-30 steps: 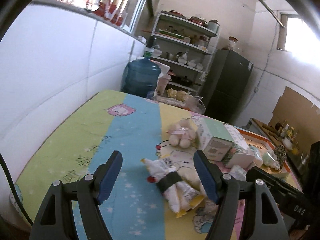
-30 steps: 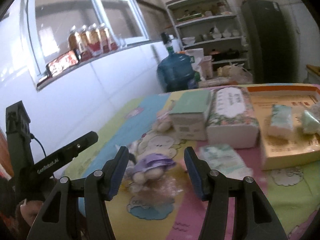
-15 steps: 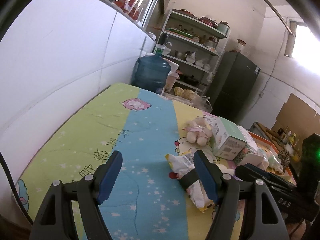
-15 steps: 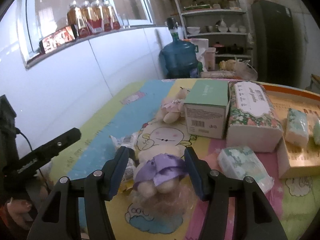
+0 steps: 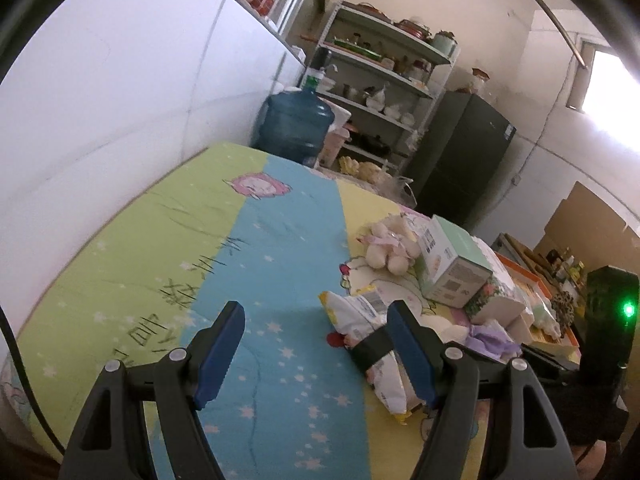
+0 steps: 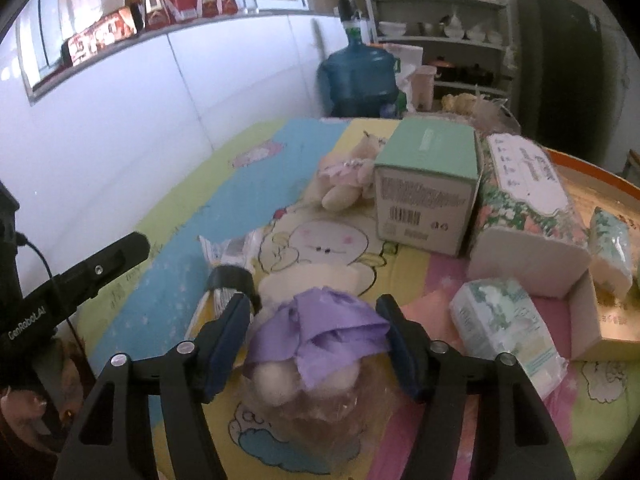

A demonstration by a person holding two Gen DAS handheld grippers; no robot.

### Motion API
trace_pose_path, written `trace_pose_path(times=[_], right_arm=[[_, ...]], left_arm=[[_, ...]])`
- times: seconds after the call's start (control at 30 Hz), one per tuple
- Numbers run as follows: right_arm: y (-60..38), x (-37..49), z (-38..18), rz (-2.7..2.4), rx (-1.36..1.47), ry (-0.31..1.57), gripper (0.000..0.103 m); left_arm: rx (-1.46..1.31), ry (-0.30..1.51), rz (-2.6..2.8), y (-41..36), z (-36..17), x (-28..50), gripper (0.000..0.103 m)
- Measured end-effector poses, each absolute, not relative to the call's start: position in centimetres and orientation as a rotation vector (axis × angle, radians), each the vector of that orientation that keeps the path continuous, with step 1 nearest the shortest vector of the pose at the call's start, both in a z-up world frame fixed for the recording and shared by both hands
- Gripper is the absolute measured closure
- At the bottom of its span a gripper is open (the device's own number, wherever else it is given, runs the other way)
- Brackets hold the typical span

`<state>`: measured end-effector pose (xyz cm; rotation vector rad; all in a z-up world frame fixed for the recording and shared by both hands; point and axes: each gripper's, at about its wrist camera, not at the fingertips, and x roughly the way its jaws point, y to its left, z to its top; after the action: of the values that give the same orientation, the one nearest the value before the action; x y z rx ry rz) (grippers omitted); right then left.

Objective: Organize soft objects
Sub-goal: 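Grasp the white snack packet with the left gripper while the right grasps the purple-dressed plush doll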

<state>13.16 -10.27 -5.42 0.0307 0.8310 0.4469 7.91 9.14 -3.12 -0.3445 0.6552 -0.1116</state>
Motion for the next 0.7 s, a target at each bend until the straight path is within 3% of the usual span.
trace_pose_path(times=[0.17, 0.6, 0.67, 0.7], right_arm=[[-11.1, 12.9, -4.6, 0.457, 0.066, 0.777, 0.054], [-14.7, 10.6, -0.7, 0.464, 0.158, 0.582, 0.054], [-15.3, 10.4, -0.8, 0.463, 0.164, 0.58, 0.054], [-15.5, 10.3, -0.9, 0.463, 0.17, 0.581, 0.054]], left_arm=[[-0.351, 0.688, -0.121, 7.9, -3.7, 8.7, 0.03], [-0.302, 0.794, -0.094, 2.9, -5.8, 11.6, 0.03], [-0.296, 0.808, -0.074, 2.5, -6.2, 11.8, 0.033], [-0.297, 0.813, -0.073, 2.4, -6.3, 11.9, 0.041]])
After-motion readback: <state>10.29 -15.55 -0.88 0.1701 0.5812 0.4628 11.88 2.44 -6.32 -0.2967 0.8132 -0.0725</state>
